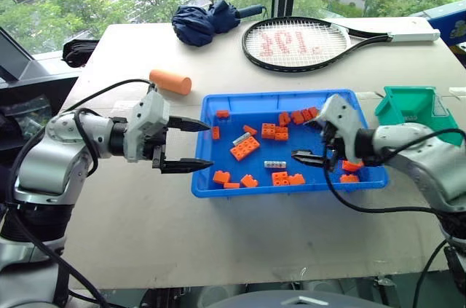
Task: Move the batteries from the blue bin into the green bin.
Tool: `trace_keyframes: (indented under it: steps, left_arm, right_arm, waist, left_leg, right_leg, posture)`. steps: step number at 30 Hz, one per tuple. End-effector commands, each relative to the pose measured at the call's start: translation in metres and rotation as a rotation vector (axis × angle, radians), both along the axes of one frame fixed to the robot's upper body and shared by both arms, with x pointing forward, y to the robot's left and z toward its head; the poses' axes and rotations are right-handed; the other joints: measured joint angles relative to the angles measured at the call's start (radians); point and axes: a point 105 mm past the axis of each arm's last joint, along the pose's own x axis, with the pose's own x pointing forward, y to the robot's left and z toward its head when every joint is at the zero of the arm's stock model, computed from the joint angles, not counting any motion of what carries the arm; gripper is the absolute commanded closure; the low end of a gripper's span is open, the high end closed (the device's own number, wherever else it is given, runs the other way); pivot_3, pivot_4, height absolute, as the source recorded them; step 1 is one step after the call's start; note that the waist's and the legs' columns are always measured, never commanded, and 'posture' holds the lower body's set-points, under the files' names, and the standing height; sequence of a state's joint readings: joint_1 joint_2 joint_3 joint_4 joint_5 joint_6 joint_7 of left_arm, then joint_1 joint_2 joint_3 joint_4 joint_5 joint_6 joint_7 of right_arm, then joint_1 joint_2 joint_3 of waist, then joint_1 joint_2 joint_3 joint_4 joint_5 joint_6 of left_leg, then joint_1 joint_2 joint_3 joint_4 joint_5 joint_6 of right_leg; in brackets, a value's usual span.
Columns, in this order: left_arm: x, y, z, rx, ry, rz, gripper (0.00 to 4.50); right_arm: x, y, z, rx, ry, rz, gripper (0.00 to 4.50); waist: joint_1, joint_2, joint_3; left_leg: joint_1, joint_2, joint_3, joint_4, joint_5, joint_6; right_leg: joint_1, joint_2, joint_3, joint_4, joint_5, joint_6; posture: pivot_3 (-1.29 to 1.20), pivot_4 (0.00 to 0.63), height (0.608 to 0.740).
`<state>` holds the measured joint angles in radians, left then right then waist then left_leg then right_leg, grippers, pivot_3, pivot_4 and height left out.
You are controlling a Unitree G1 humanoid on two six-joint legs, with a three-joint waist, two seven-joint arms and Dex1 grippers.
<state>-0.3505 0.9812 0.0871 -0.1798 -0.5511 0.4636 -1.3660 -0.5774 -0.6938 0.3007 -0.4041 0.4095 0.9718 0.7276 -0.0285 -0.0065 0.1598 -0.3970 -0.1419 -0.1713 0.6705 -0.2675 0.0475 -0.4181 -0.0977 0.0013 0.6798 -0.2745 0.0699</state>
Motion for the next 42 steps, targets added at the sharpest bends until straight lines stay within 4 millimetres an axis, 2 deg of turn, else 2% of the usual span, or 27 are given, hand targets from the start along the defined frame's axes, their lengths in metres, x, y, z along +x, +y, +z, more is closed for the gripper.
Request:
trace_keyframes:
  steps: [1, 7, 8, 9, 10, 11, 13, 15, 16, 17, 21, 25, 28, 33, 36, 40, 42]
  left_arm:
    - [-0.006, 0.006, 0.013, 0.049, -0.077, 0.008, 0.00]
    - [-0.006, 0.006, 0.015, 0.048, -0.093, 0.022, 0.00]
    - [-0.006, 0.005, 0.016, 0.045, -0.096, 0.021, 0.00]
    - [-0.006, 0.003, 0.016, 0.041, -0.099, 0.020, 0.00]
    - [-0.005, 0.002, 0.016, 0.039, -0.101, 0.019, 0.00]
    - [-0.005, 0.001, 0.016, 0.037, -0.104, 0.018, 0.00]
    - [-0.004, 0.000, 0.017, 0.035, -0.109, 0.016, 0.00]
    - [-0.003, -0.001, 0.018, 0.033, -0.113, 0.012, 0.00]
    - [-0.002, -0.001, 0.018, 0.032, -0.115, 0.009, 0.00]
    - [-0.002, -0.002, 0.018, 0.032, -0.115, 0.006, 0.00]
    - [-0.001, -0.004, 0.019, 0.031, -0.120, -0.003, 0.00]
    - [0.000, -0.006, 0.021, 0.022, -0.127, -0.013, 0.00]
    - [0.001, -0.008, 0.023, 0.014, -0.132, -0.020, 0.00]
    - [0.005, -0.014, 0.032, -0.035, -0.148, -0.029, 0.00]
    - [0.007, -0.027, 0.045, -0.114, -0.161, -0.057, 0.00]
    - [0.008, -0.042, 0.058, -0.188, -0.164, -0.093, 0.00]
    - [0.010, -0.055, 0.072, -0.248, -0.165, -0.125, 0.00]
  right_arm:
    - [0.003, 0.015, -0.007, -0.034, 0.013, 0.035, 0.07]
    - [-0.001, 0.034, -0.012, -0.030, 0.043, 0.075, 0.07]
    - [-0.003, 0.037, -0.013, -0.034, 0.049, 0.087, 0.57]
    - [-0.005, 0.039, -0.015, -0.043, 0.054, 0.099, 0.80]
    - [-0.006, 0.041, -0.017, -0.050, 0.058, 0.106, 1.28]
    - [-0.007, 0.042, -0.019, -0.058, 0.064, 0.106, 1.56]
    - [-0.006, 0.041, -0.025, -0.094, 0.067, 0.103, 2.79]
    - [-0.007, 0.039, -0.030, -0.131, 0.074, 0.107, 3.61]
    - [-0.007, 0.039, -0.031, -0.145, 0.080, 0.109, 4.17]
    - [-0.007, 0.039, -0.032, -0.156, 0.082, 0.114, 4.44]
    - [-0.006, 0.039, -0.033, -0.187, 0.082, 0.126, 4.44]
    - [0.002, 0.042, -0.026, -0.160, 0.051, 0.097, 4.44]
    - [0.007, 0.040, -0.003, -0.088, 0.010, 0.065, 4.44]
    - [0.006, 0.022, 0.038, 0.024, -0.037, -0.004, 4.44]
    - [0.007, -0.004, 0.066, 0.080, -0.087, -0.112, 4.44]
    - [0.013, -0.044, 0.083, 0.074, -0.139, -0.273, 4.44]
    - [0.016, -0.087, 0.093, 0.051, -0.174, -0.435, 4.44]
  waist:
    - [-0.005, 0.000, 0.000]
    - [-0.005, 0.000, 0.000]
    - [-0.005, 0.000, 0.000]
    - [-0.005, 0.000, 0.000]
    - [-0.006, 0.000, 0.000]
    - [-0.006, 0.000, 0.000]
    - [-0.007, 0.000, 0.000]
    - [-0.008, 0.000, 0.000]
    - [-0.008, 0.000, 0.000]
    - [-0.008, 0.000, 0.000]
    - [-0.008, 0.000, 0.000]
    - [-0.008, 0.000, 0.000]
    - [-0.009, 0.000, 0.000]
    - [-0.005, 0.000, 0.000]
    - [-0.002, 0.000, 0.000]
    - [0.003, 0.000, 0.000]
    - [0.010, 0.000, 0.000]
  left_leg:
    - [0.000, 0.000, 0.000, 0.000, 0.000, 0.000]
    - [0.000, 0.000, -0.001, -0.001, 0.000, 0.000]
    - [0.000, 0.000, -0.001, 0.000, 0.000, 0.000]
    - [0.000, 0.000, -0.001, 0.000, 0.000, 0.000]
    - [0.000, 0.000, -0.001, 0.000, 0.000, 0.000]
    - [0.000, 0.000, -0.001, 0.000, 0.000, 0.000]
    - [0.000, 0.000, -0.001, -0.001, 0.000, 0.000]
    - [0.000, 0.000, -0.001, -0.001, 0.000, 0.000]
    - [0.000, 0.000, -0.001, -0.001, 0.000, 0.000]
    - [0.000, 0.000, -0.001, -0.001, 0.000, 0.000]
    - [0.000, 0.000, 0.000, 0.000, 0.000, 0.000]
    - [0.000, 0.000, 0.000, 0.000, 0.000, 0.000]
    - [0.000, 0.000, 0.000, 0.000, 0.000, 0.000]
    - [0.000, 0.000, -0.001, 0.000, 0.000, 0.000]
    - [-0.001, 0.000, -0.001, 0.000, 0.000, 0.000]
    - [-0.001, 0.000, -0.001, 0.000, 0.000, 0.000]
    - [-0.001, 0.000, -0.001, 0.000, 0.000, 0.000]
  right_leg:
    - [0.000, 0.000, 0.000, 0.000, 0.000, 0.000]
    - [-0.001, 0.000, 0.000, 0.000, 0.000, 0.000]
    - [0.000, 0.000, 0.000, 0.000, 0.000, 0.000]
    - [0.000, 0.000, 0.000, 0.000, 0.000, 0.000]
    - [-0.001, 0.000, 0.000, 0.000, 0.000, 0.000]
    - [-0.001, 0.000, 0.000, 0.000, 0.000, 0.000]
    - [-0.001, 0.001, 0.000, 0.000, 0.000, 0.000]
    - [-0.001, 0.001, 0.000, 0.000, 0.000, 0.000]
    - [-0.001, 0.000, 0.000, 0.000, 0.000, 0.000]
    - [-0.001, 0.001, 0.000, 0.000, 0.000, 0.000]
    - [-0.001, 0.001, 0.000, 0.000, 0.000, 0.000]
    - [-0.001, 0.001, 0.000, 0.000, 0.000, 0.000]
    - [-0.001, 0.001, 0.000, 0.000, 0.000, 0.000]
    - [-0.001, 0.001, 0.000, 0.000, 0.000, 0.000]
    - [-0.001, 0.001, 0.000, 0.000, 0.000, 0.000]
    - [-0.001, 0.000, -0.001, 0.000, 0.000, 0.000]
    - [-0.001, 0.000, -0.001, 0.000, 0.000, 0.000]
  posture:
    - [0.00, 0.150, 0.740]
    - [0.00, 0.150, 0.740]
    - [0.00, 0.150, 0.740]
    - [0.00, 0.150, 0.740]
    - [0.00, 0.150, 0.740]
    - [0.00, 0.150, 0.740]
    - [0.00, 0.150, 0.740]
    - [0.00, 0.150, 0.740]
    - [0.00, 0.150, 0.740]
    - [0.00, 0.150, 0.740]
    - [0.00, 0.150, 0.740]
    - [0.00, 0.150, 0.740]
    - [0.00, 0.150, 0.740]
    - [0.00, 0.150, 0.740]
    - [0.00, 0.150, 0.740]
    - [0.00, 0.150, 0.740]
    - [0.00, 0.150, 0.740]
